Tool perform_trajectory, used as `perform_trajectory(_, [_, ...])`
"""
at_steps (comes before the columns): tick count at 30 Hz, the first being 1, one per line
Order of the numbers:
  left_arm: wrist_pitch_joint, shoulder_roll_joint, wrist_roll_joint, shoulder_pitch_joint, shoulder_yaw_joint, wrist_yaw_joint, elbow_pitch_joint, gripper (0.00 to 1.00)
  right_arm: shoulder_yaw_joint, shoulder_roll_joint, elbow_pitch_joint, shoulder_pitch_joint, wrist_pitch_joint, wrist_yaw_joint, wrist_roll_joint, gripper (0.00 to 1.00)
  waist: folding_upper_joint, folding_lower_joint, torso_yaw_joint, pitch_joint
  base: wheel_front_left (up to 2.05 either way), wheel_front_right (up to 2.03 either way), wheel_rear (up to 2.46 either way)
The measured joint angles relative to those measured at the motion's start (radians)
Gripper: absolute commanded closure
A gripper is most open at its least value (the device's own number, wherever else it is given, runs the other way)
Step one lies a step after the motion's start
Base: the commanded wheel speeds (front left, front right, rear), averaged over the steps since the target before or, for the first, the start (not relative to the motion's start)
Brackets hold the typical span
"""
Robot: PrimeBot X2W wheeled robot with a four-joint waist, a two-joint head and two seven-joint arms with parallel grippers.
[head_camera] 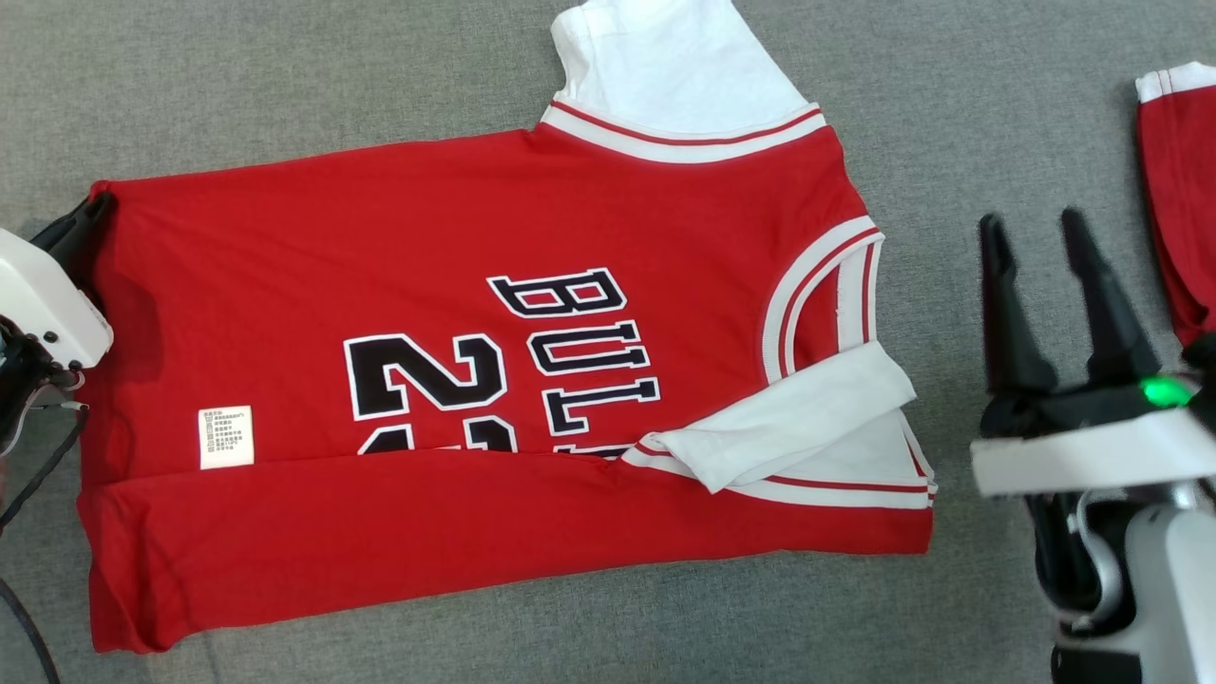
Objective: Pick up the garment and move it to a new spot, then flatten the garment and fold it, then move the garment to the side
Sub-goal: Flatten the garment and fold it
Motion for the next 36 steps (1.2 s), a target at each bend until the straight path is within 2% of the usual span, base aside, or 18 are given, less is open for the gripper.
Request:
perform_trajectory(5, [-0.030,0.005,0.001,-0.009,-0.020,-0.001,-0.001,1.00,-0.054,-0.030,0.066,-0.139,0.009,0.000,0.030,0.00,0.0000,0.0000,0.003,0.006,0.00,0.00,0.00])
perform_trajectory(11, [-0.049,-0.039,0.011,-0.051,-0.069,0.000,-0.030,1.00,-0.077,-0.132,0.259,-0.389,0.071,0.000,0.085,0.00,0.0000,0.0000,0.051,0.024,0.00,0.00,0.00])
perform_trajectory(18, [-0.083,-0.118,0.022,-0.122,-0.156,0.000,-0.058,1.00,0.041,-0.222,0.505,-0.646,0.180,0.000,0.116,0.00,0.0000,0.0000,0.142,0.062,0.00,0.00,0.00])
perform_trajectory(25, [-0.120,-0.183,0.008,-0.204,-0.239,0.000,-0.070,1.00,0.210,-0.255,0.682,-0.831,0.266,0.000,0.162,0.00,0.0000,0.0000,0.233,0.113,0.00,0.00,0.00])
perform_trajectory(31, [-0.157,-0.200,-0.019,-0.247,-0.295,0.000,-0.067,1.00,0.321,-0.277,0.793,-0.917,0.340,0.000,0.220,0.00,0.0000,0.0000,0.282,0.154,0.00,0.00,0.00])
perform_trajectory(34, [-0.173,-0.199,-0.036,-0.251,-0.316,0.000,-0.063,1.00,0.375,-0.293,0.808,-0.946,0.387,0.000,0.265,0.00,0.0000,0.0000,0.292,0.160,0.00,0.00,0.00])
perform_trajectory(35, [-0.176,-0.196,-0.041,-0.254,-0.321,-0.001,-0.061,1.00,0.389,-0.299,0.809,-0.951,0.400,0.000,0.282,0.41,0.0000,0.0000,0.292,0.160,0.00,0.00,0.00])
perform_trajectory(36, [-0.181,-0.194,-0.045,-0.256,-0.326,-0.001,-0.059,1.00,0.403,-0.307,0.806,-0.954,0.403,0.000,0.296,0.60,0.0000,0.0000,0.292,0.159,0.00,0.00,0.00])
